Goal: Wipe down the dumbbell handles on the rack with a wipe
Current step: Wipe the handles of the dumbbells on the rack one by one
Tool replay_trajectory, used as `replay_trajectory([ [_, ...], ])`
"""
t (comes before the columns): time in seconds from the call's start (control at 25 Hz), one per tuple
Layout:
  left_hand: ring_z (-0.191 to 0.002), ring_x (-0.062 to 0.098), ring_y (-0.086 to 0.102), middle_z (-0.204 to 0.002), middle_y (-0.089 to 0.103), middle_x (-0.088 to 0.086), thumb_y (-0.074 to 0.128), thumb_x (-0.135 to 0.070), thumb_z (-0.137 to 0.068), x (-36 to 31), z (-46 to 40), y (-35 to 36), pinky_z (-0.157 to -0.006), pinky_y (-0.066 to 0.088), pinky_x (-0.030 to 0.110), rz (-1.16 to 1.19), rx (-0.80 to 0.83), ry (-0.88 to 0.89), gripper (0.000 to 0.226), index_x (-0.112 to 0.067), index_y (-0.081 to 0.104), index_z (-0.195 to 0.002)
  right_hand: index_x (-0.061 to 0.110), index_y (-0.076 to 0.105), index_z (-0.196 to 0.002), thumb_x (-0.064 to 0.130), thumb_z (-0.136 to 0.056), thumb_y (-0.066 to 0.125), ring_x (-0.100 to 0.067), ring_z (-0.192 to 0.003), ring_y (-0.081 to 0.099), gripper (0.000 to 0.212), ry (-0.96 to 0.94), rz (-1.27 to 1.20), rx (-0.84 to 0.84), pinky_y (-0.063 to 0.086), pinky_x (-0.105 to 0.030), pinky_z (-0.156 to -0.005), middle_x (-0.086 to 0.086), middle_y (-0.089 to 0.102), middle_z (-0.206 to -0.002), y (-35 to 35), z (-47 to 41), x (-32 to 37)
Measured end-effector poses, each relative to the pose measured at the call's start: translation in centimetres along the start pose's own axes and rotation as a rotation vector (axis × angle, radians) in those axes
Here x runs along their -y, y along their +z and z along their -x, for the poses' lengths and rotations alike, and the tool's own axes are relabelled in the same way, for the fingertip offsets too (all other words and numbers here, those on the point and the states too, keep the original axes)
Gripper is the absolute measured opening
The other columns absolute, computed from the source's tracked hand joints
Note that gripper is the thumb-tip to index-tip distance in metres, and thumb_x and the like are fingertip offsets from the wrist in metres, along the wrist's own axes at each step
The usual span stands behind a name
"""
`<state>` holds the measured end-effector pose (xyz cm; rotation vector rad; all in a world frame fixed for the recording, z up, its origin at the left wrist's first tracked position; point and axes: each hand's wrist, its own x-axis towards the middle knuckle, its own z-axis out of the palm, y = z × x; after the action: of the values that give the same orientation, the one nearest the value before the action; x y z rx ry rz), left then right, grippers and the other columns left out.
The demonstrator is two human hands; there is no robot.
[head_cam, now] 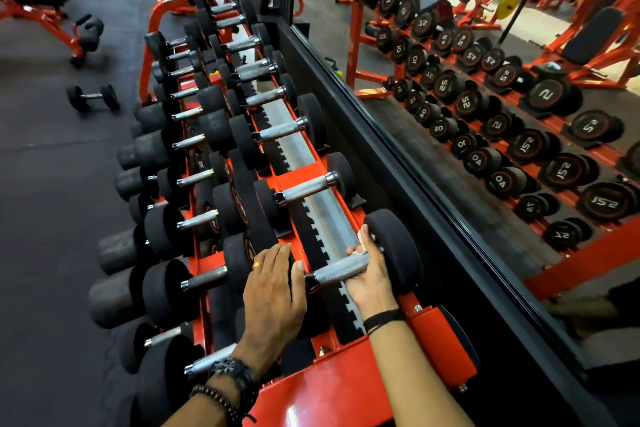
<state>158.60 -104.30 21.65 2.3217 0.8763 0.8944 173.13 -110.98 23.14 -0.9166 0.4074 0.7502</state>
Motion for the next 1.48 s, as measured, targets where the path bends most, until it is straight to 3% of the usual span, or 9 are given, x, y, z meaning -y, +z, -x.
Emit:
replay_trajectory([
  [0.24, -0.101, 0.025, 0.055, -0.106, 0.063, 0.007, 0.036, -0.028, -0.097, 0.0, -0.1, -0.1, -0.093, 0.036, 0.030, 0.006, -0.005, 0.007, 0.036, -0.005, 0.061, -0.110, 0.008, 0.070, -0.094, 0.035, -0.074, 0.079, -0.021, -0.097, 0.070, 0.035, -0.188, 0.165, -0.286, 0.056, -0.037, -0.085, -0.009, 0.073, -0.103, -0.9, -0.3, -2.0],
  [0.36, -0.100, 0.026, 0.055, -0.105, 0.063, 0.008, 0.037, -0.028, -0.098, 0.4, -0.1, 0.3, -0.096, 0.036, 0.031, 0.010, -0.017, 0.019, 0.036, -0.004, 0.061, -0.108, 0.012, 0.075, -0.082, 0.044, -0.065, 0.087, -0.013, -0.084, 0.071, 0.038, -0.408, 0.256, -0.494, 0.057, -0.031, -0.079, 0.000, 0.075, -0.082, -0.8, 0.5, -2.8],
  [0.52, -0.096, 0.025, 0.053, -0.101, 0.062, 0.009, 0.039, -0.026, -0.097, 0.3, -0.1, 0.3, -0.094, 0.035, 0.032, 0.027, -0.042, 0.037, 0.031, -0.004, 0.060, -0.103, 0.003, 0.075, -0.086, 0.031, -0.093, 0.064, -0.014, -0.077, 0.068, 0.031, -0.676, 0.451, -0.584, 0.051, -0.023, -0.070, -0.008, 0.075, -0.084, -0.3, 2.7, -3.3],
  [0.6, -0.095, 0.024, 0.052, -0.100, 0.061, 0.009, 0.039, -0.025, -0.097, 0.3, -0.1, 0.2, -0.096, 0.035, 0.032, 0.036, -0.045, 0.045, 0.029, -0.004, 0.060, -0.102, 0.001, 0.071, -0.084, 0.016, -0.098, 0.052, -0.019, -0.071, 0.066, 0.028, -0.590, 0.386, -0.620, 0.048, -0.020, -0.058, -0.011, 0.071, -0.083, -0.7, 2.1, -3.6],
  [0.76, -0.099, 0.028, 0.056, -0.105, 0.061, 0.006, 0.037, -0.029, -0.098, 0.6, -0.1, 0.0, -0.094, 0.038, 0.036, 0.027, 0.020, 0.023, 0.032, -0.007, 0.059, -0.108, 0.013, 0.058, -0.098, 0.013, -0.100, 0.037, -0.023, -0.079, 0.062, 0.021, -0.101, 0.243, -0.336, 0.050, -0.034, -0.059, -0.010, 0.064, -0.094, -2.3, -0.3, -2.5],
  [0.88, -0.102, 0.029, 0.056, -0.108, 0.061, 0.005, 0.033, -0.034, -0.098, 0.5, -0.2, -0.2, -0.088, 0.047, 0.043, 0.002, 0.078, -0.018, 0.038, -0.009, 0.059, -0.110, 0.013, 0.056, -0.093, 0.012, -0.100, 0.034, -0.021, -0.077, 0.060, 0.023, -0.009, 0.312, -0.219, 0.051, -0.036, -0.065, -0.010, 0.063, -0.088, -3.0, -0.5, -1.5],
  [1.08, -0.102, 0.030, 0.057, -0.109, 0.063, 0.006, 0.032, -0.036, -0.097, 0.5, -0.3, -0.3, -0.083, 0.050, 0.047, -0.005, 0.119, -0.045, 0.042, -0.008, 0.060, -0.111, 0.011, 0.061, -0.068, 0.009, -0.095, 0.047, -0.019, -0.055, 0.063, 0.030, -0.400, 0.696, -0.270, 0.048, -0.027, -0.052, -0.001, 0.063, -0.056, -3.8, 3.3, -2.0],
  [1.24, -0.118, 0.030, 0.055, -0.125, 0.061, 0.007, 0.029, -0.047, -0.096, 0.8, 0.0, -0.5, -0.096, 0.048, 0.048, 0.030, 0.159, -0.052, 0.054, -0.009, 0.058, -0.123, 0.002, 0.052, -0.056, 0.015, -0.092, 0.053, -0.012, -0.044, 0.055, 0.038, -0.594, 1.260, 0.105, 0.047, -0.036, -0.050, -0.004, 0.061, -0.047, -4.0, 6.6, -2.4],
  [1.48, -0.140, 0.023, 0.040, -0.149, 0.047, 0.006, 0.031, -0.063, -0.096, 2.7, 4.7, -3.4, -0.118, 0.027, 0.040, 0.057, 0.215, -0.180, 0.074, -0.011, 0.044, -0.146, 0.006, 0.043, -0.057, 0.024, -0.092, 0.063, -0.004, -0.050, 0.042, 0.044, -0.666, 1.194, 0.301, 0.047, -0.039, -0.053, -0.001, 0.038, -0.053, -5.4, 8.8, -1.8],
])
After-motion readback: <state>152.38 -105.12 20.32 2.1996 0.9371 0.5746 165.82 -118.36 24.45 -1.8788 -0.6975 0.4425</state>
